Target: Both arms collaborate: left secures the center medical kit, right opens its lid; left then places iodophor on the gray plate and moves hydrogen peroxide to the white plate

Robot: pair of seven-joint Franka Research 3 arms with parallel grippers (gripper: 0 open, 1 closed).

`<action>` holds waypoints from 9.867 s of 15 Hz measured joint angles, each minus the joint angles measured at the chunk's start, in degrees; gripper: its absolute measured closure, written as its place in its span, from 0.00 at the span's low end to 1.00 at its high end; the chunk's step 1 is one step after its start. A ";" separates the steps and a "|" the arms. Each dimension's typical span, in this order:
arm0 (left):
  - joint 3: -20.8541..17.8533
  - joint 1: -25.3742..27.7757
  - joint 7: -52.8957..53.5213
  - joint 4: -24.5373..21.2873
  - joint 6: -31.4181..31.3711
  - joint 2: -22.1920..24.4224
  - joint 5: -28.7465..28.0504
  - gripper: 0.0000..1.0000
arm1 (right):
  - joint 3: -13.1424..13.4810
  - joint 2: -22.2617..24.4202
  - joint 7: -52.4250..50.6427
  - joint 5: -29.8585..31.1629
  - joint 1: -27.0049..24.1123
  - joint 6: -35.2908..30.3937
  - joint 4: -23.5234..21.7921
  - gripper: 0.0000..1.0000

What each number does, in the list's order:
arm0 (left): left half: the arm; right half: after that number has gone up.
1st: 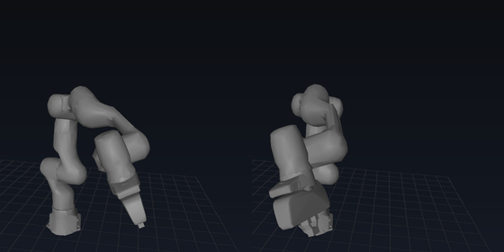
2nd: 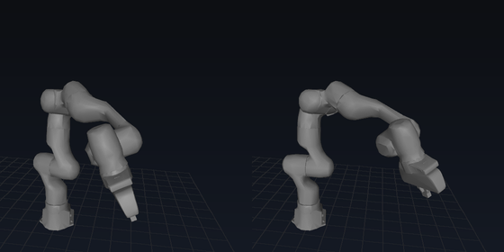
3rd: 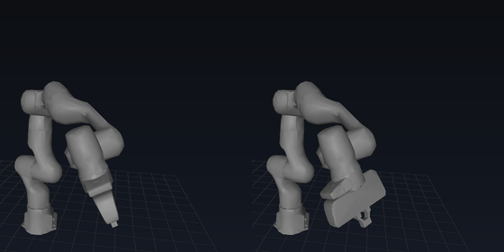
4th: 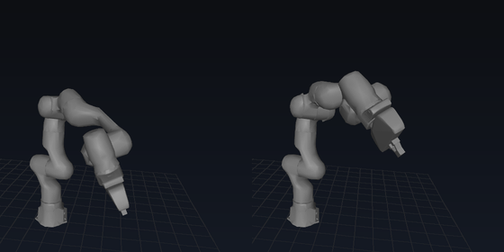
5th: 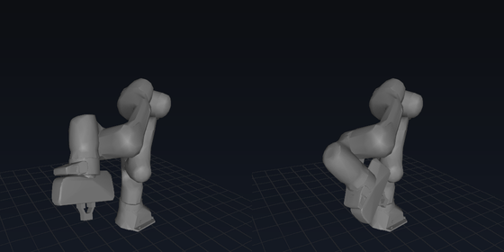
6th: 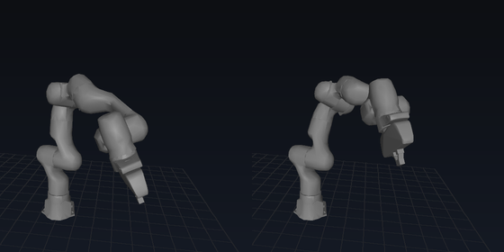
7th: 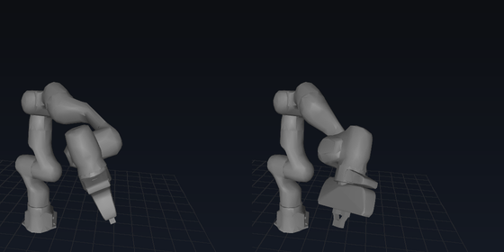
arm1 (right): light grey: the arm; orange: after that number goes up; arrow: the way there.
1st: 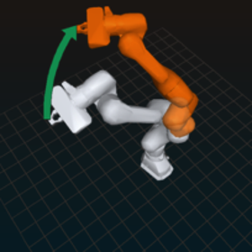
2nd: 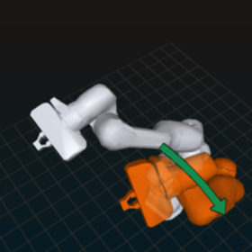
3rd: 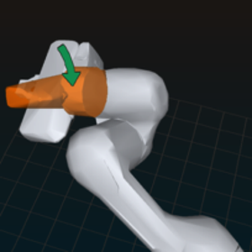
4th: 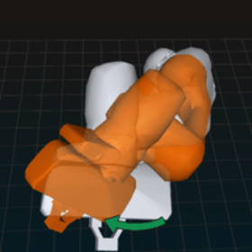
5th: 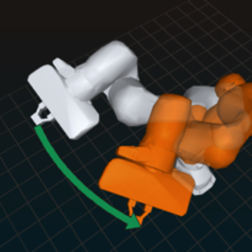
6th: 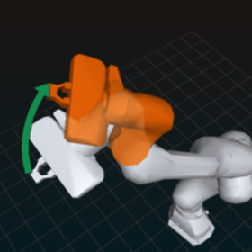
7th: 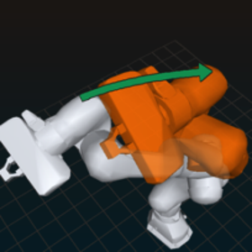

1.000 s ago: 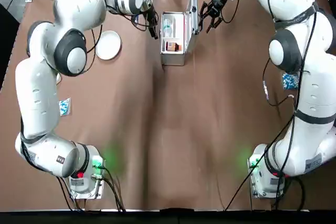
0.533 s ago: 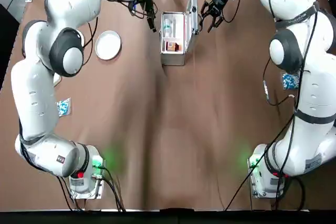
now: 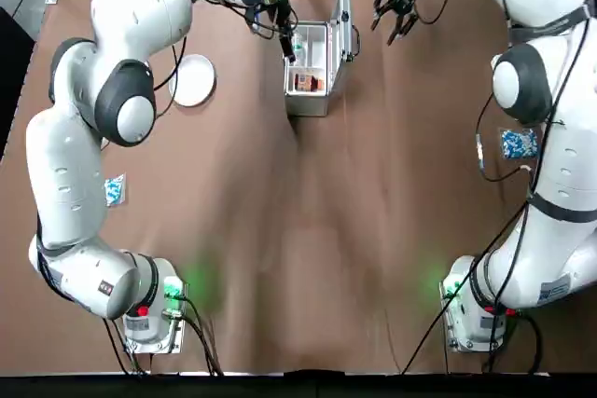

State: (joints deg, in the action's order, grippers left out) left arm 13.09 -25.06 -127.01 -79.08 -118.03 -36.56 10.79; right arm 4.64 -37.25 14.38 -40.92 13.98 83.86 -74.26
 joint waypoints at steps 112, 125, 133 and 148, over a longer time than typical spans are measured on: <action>9.85 13.62 4.09 2.47 -6.03 0.73 -6.37 0.67 | -0.93 32.57 -23.04 40.81 -13.80 7.14 -10.31 0.02; 28.01 48.85 37.19 1.95 9.04 0.88 3.55 0.67 | -0.94 32.57 -23.04 40.83 -13.74 7.34 -10.27 0.02; 28.04 54.80 48.34 1.77 13.55 -0.29 14.89 0.67 | -0.98 32.57 -23.04 40.87 -13.54 7.34 -10.27 0.02; 27.76 65.27 60.24 0.43 19.99 -11.24 22.18 0.67 | -1.01 32.57 -21.55 41.22 -11.77 7.24 -10.30 0.02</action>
State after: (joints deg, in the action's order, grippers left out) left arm 40.85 40.21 -66.77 -78.65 -98.03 -47.80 32.97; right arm 3.63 -4.68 -7.17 0.31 2.21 91.10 -84.56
